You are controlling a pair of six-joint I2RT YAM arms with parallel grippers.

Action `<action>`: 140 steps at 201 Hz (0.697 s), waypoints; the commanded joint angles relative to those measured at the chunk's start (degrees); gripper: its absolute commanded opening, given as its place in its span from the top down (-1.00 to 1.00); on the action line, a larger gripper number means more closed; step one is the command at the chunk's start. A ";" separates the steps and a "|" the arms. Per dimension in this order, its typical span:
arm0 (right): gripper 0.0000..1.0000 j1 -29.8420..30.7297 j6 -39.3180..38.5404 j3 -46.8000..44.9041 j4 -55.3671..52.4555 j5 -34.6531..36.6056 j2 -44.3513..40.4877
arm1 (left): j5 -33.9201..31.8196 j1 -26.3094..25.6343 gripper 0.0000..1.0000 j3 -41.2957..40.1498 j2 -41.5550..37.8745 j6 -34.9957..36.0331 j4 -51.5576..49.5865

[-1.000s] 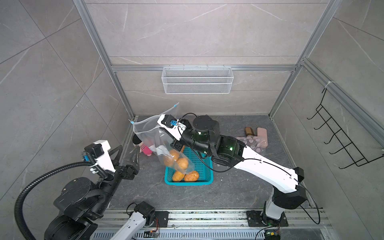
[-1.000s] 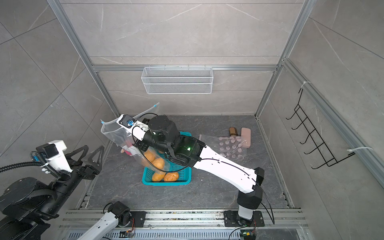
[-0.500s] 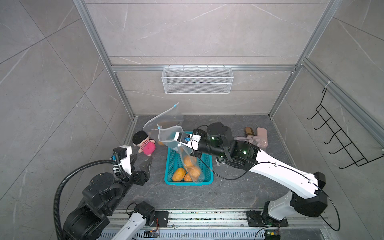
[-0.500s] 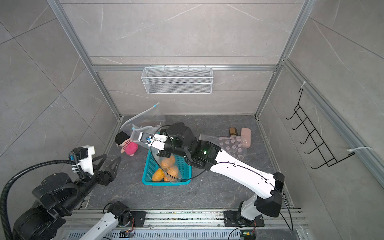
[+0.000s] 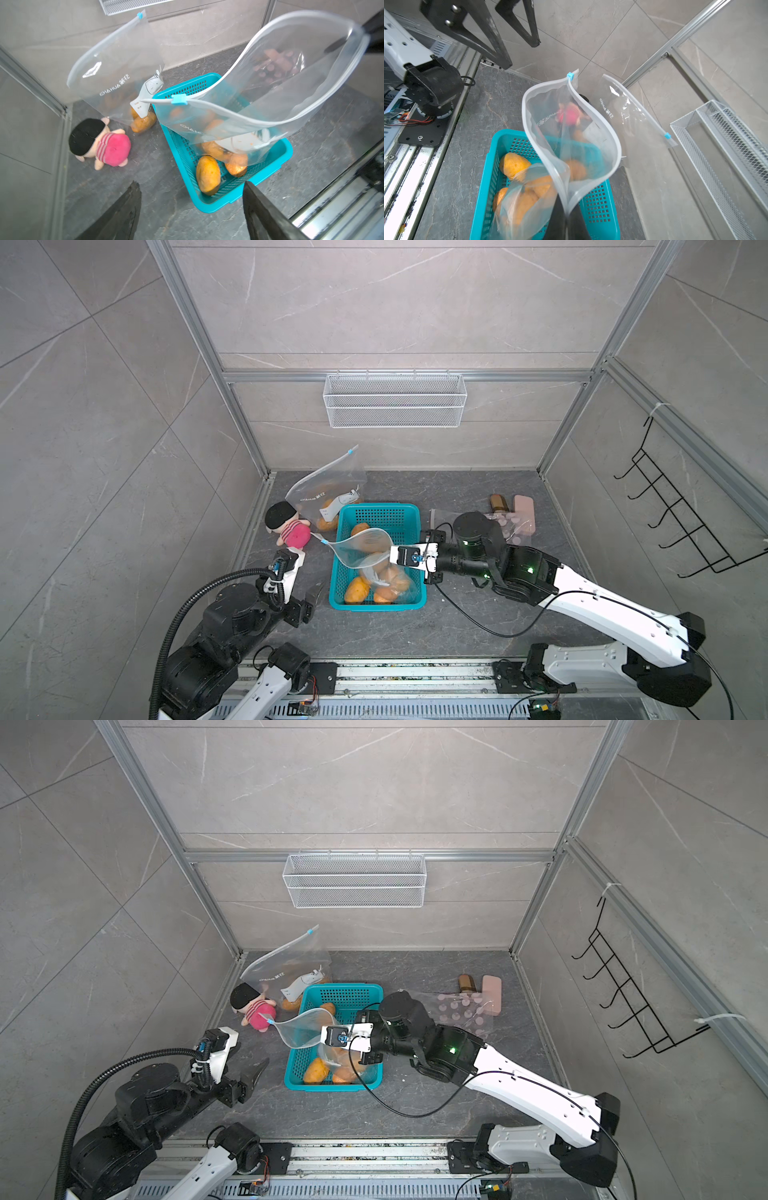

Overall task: Put the potatoes into a zipper bag and zip it
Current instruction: Adjust the zipper food storage bag in the basket.

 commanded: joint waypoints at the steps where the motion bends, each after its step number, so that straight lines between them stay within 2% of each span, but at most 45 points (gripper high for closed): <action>1: 1.00 -0.23 -3.12 -1.08 -2.52 -3.03 -2.89 | 0.71 0.20 -0.56 1.30 -0.67 12.65 -1.15; 19: 1.00 -0.21 -3.75 -3.90 -2.09 -2.35 -5.45 | 2.91 0.21 -0.56 0.45 -1.84 17.31 -2.00; 58: 1.00 -0.27 -4.03 -10.83 0.02 -6.13 -11.49 | 4.40 0.16 -0.61 -2.59 -5.53 19.59 2.03; 110: 1.00 -0.22 -4.90 -9.95 -5.36 -10.81 -13.65 | 6.89 0.12 -0.62 -6.03 -3.19 24.66 7.01; 140: 1.00 -0.23 -4.40 -11.29 -5.97 -11.21 -15.06 | 7.92 0.16 -0.60 -6.39 -1.87 27.75 11.63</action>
